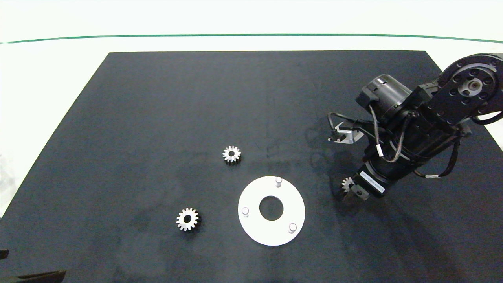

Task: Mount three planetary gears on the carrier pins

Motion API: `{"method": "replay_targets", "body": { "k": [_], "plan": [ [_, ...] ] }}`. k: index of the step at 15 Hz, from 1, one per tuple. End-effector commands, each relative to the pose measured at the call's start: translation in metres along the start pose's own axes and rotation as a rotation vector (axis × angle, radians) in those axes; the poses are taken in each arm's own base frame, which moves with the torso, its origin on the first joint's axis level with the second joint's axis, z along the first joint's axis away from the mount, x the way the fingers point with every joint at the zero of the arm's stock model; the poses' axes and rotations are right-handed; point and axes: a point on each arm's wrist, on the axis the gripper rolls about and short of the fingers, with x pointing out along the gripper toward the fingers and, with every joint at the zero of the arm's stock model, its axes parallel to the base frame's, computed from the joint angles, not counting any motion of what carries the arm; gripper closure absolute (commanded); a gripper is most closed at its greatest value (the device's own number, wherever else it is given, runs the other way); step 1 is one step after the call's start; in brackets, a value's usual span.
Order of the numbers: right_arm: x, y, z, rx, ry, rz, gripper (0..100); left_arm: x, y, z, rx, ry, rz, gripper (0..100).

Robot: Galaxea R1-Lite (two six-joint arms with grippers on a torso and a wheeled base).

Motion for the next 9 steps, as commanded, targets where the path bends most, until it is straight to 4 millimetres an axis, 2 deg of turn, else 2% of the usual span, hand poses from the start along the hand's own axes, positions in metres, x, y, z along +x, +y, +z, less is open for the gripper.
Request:
{"method": "replay_targets", "body": {
  "k": [1,9],
  "plan": [
    [0.0012,0.0027,0.0002,-0.012,0.01,-0.002,0,-0.0012,-0.0001,-0.0007,0.0,-0.003,0.0,0],
    [0.0075,0.0029,0.0026,-0.021,0.028,-0.034,0,-0.0013,-0.0001,-0.0012,0.003,-0.003,-0.001,0]
  ]
}}
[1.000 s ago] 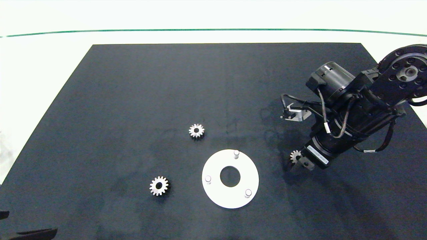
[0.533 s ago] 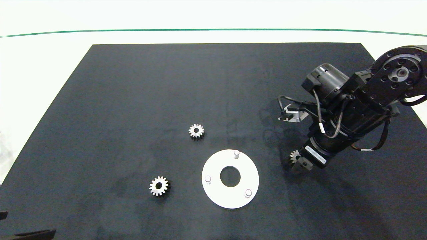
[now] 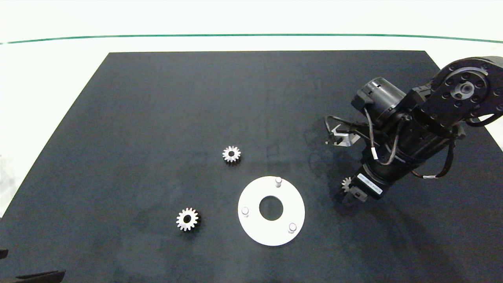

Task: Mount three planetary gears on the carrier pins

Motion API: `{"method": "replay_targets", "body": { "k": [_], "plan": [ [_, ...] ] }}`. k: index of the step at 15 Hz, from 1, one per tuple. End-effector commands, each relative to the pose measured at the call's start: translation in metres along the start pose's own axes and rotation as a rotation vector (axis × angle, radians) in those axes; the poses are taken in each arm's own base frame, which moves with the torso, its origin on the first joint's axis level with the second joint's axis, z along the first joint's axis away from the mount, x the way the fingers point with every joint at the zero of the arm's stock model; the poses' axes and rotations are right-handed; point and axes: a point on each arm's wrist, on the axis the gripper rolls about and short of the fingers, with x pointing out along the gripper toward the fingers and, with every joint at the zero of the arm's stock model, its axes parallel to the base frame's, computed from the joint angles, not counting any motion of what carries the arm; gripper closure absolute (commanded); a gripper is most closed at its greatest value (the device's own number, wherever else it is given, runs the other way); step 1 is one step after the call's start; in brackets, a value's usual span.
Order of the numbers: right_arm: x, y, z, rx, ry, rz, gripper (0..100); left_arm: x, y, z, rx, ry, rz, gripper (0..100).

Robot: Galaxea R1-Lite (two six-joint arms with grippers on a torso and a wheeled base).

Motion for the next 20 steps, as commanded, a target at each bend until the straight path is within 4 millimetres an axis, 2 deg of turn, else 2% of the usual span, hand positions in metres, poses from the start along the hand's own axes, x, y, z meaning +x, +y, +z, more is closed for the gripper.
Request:
{"method": "replay_targets", "body": {
  "k": [1,20],
  "plan": [
    [0.0053,0.0006,0.0012,-0.003,0.015,0.003,2,-0.0004,-0.0001,-0.0004,0.002,0.003,-0.001,0],
    [0.0059,0.0069,0.0052,-0.046,0.008,-0.039,39,-0.0008,-0.0001,-0.0006,0.002,0.001,-0.001,0]
  ]
}}
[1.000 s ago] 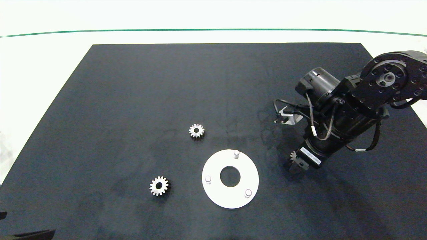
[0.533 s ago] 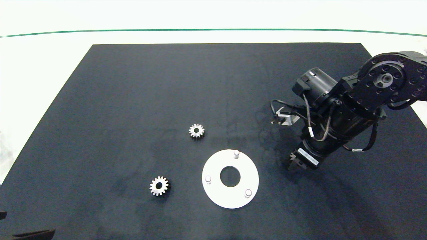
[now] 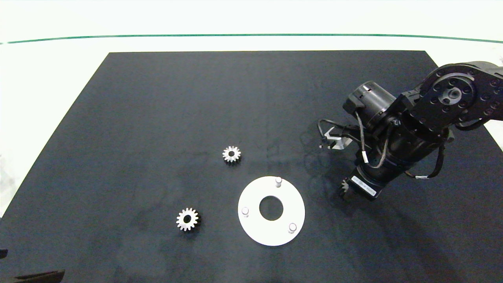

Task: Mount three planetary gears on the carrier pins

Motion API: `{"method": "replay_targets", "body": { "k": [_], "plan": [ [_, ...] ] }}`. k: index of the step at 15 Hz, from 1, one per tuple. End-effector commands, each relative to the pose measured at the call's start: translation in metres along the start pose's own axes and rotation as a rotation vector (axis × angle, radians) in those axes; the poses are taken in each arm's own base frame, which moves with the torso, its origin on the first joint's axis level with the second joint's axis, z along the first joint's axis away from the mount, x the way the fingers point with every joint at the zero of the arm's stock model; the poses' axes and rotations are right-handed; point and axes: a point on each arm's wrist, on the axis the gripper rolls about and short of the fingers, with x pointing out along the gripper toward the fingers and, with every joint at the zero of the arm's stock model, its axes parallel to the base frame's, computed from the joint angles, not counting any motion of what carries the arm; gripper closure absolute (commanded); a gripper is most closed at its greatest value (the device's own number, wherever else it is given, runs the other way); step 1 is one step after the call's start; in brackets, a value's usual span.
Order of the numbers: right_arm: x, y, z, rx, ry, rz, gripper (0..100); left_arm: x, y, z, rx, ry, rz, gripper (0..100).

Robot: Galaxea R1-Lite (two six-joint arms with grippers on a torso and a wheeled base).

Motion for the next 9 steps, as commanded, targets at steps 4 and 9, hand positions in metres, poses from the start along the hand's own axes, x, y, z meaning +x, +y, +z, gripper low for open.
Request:
{"method": "replay_targets", "body": {
  "k": [4,9],
  "plan": [
    [0.0,0.0001,0.0002,-0.002,-0.004,-0.001,47,0.0,0.0,-0.0005,0.0,0.005,-0.001,0],
    [0.002,0.0031,0.0006,-0.017,-0.006,0.002,57,-0.0026,-0.0002,-0.0022,0.002,-0.007,-0.002,0]
  ]
}}
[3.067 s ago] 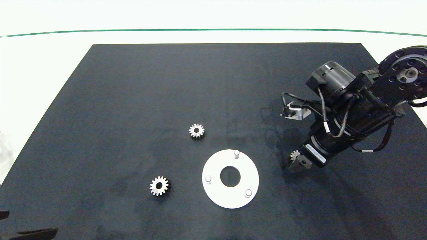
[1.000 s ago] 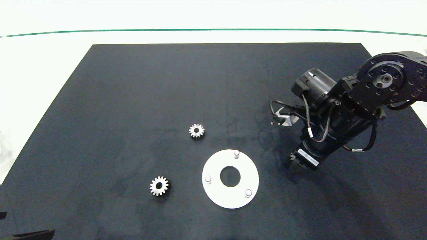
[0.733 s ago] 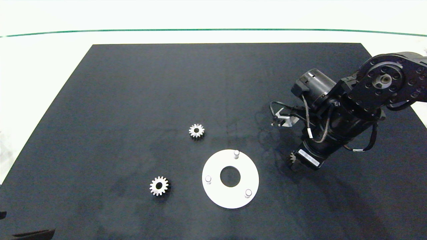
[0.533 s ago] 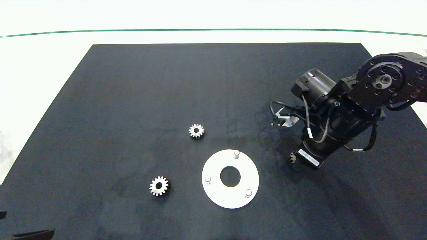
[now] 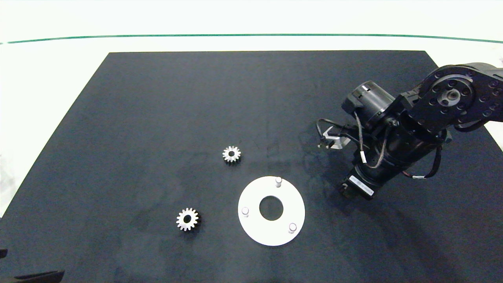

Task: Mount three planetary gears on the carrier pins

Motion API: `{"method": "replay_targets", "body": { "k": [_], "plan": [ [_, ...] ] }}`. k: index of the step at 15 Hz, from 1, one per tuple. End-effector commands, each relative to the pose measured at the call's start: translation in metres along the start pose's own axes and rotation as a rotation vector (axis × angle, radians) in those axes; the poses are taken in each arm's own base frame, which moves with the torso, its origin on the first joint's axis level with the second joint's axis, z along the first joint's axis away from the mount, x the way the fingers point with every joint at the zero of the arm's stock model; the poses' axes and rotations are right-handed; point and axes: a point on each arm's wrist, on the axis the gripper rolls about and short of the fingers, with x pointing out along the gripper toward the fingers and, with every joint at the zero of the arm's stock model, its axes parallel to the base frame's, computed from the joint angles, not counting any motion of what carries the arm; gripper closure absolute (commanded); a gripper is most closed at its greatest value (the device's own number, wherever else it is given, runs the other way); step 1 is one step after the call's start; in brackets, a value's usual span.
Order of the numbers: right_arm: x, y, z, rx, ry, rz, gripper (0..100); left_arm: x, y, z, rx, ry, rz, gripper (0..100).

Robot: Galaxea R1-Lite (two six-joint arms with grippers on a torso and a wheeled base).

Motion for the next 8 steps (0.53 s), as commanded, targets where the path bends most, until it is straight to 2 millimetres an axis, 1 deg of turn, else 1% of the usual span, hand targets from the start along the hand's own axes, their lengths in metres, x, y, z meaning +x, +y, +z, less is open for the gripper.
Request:
{"method": "replay_targets", "body": {
  "k": [1,5,8],
  "plan": [
    [0.0004,0.0013,-0.0008,-0.008,0.007,0.002,59,-0.0019,-0.0002,-0.0018,0.003,-0.004,-0.001,0],
    [0.0004,0.0014,-0.0011,-0.023,0.01,0.003,68,-0.0017,-0.0002,-0.0022,0.001,-0.001,-0.001,0],
    [-0.0037,0.0012,-0.001,-0.034,-0.004,0.006,72,-0.0017,-0.0002,-0.0024,0.003,0.0,-0.001,0]
  ]
}}
